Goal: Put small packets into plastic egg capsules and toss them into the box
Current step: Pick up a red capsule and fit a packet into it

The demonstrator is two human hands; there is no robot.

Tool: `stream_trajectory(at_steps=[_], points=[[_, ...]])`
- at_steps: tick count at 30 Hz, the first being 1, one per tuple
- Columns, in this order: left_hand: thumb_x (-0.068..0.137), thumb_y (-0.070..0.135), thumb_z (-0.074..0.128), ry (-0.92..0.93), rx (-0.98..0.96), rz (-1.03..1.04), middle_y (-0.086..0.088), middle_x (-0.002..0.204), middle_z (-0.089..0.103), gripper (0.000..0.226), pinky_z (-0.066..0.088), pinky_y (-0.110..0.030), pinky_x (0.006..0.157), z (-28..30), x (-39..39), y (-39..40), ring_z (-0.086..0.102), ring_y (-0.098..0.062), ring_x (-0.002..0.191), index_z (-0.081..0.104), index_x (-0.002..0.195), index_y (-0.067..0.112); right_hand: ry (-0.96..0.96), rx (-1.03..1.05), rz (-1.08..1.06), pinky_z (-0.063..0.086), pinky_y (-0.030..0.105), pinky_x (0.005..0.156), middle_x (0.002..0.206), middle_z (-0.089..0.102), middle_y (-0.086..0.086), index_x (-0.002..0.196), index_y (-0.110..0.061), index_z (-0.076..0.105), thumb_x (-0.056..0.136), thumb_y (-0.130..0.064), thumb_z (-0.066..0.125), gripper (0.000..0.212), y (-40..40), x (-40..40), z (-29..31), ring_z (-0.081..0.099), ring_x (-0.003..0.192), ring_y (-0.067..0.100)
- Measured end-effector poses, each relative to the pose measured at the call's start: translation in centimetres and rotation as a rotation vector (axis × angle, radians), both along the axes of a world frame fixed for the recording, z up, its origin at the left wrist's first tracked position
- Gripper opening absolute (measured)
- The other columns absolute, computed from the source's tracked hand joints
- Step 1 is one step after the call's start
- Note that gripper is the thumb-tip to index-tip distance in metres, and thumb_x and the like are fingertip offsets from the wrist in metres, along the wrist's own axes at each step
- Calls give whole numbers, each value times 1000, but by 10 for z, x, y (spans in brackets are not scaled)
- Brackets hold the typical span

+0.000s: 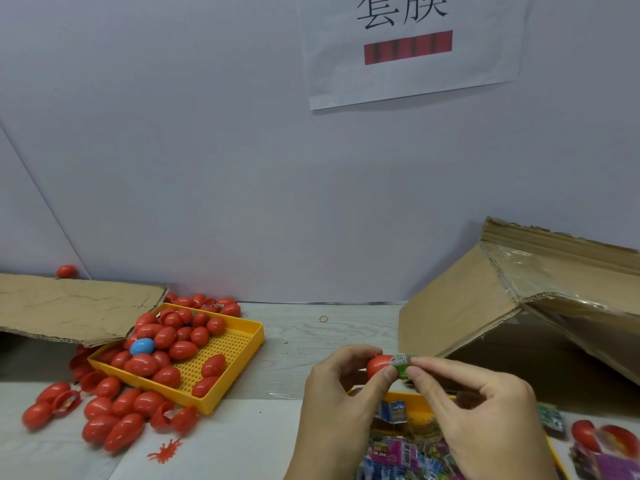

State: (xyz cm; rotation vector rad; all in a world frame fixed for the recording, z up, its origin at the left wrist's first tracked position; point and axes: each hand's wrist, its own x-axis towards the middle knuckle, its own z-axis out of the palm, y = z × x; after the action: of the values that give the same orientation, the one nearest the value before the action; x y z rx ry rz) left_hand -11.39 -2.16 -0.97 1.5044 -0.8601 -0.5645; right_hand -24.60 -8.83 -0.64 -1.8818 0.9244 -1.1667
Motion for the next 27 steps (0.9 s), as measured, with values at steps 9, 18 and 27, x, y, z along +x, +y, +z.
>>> stream_trajectory(at_steps=[9, 18, 27], points=[[84, 16, 76, 74, -18, -51, -2, 96, 77, 16, 58, -37, 89, -2, 0, 0, 72, -20, 94, 74, 99, 22, -57, 100, 87, 57, 21, 62, 71, 74, -12, 78, -37, 75, 71, -17, 78, 21, 2, 0, 6, 69, 61, 2], [88, 16, 72, 130, 21, -48, -4, 93, 77, 12, 60, -38, 84, 0, -1, 0, 74, -16, 88, 73, 100, 16, -205, 276, 113, 46, 21, 36, 64, 73, 3, 77, -22, 77, 73, -6, 77, 17, -1, 4, 3, 58, 38, 21], [86, 14, 75, 127, 2, -33, -6, 91, 76, 10, 61, -37, 80, 2, 0, 2, 73, -21, 86, 74, 95, 17, -92, 142, 45, 57, 22, 59, 62, 72, -1, 76, -30, 75, 70, -7, 81, 25, 2, 4, 3, 70, 60, 11]])
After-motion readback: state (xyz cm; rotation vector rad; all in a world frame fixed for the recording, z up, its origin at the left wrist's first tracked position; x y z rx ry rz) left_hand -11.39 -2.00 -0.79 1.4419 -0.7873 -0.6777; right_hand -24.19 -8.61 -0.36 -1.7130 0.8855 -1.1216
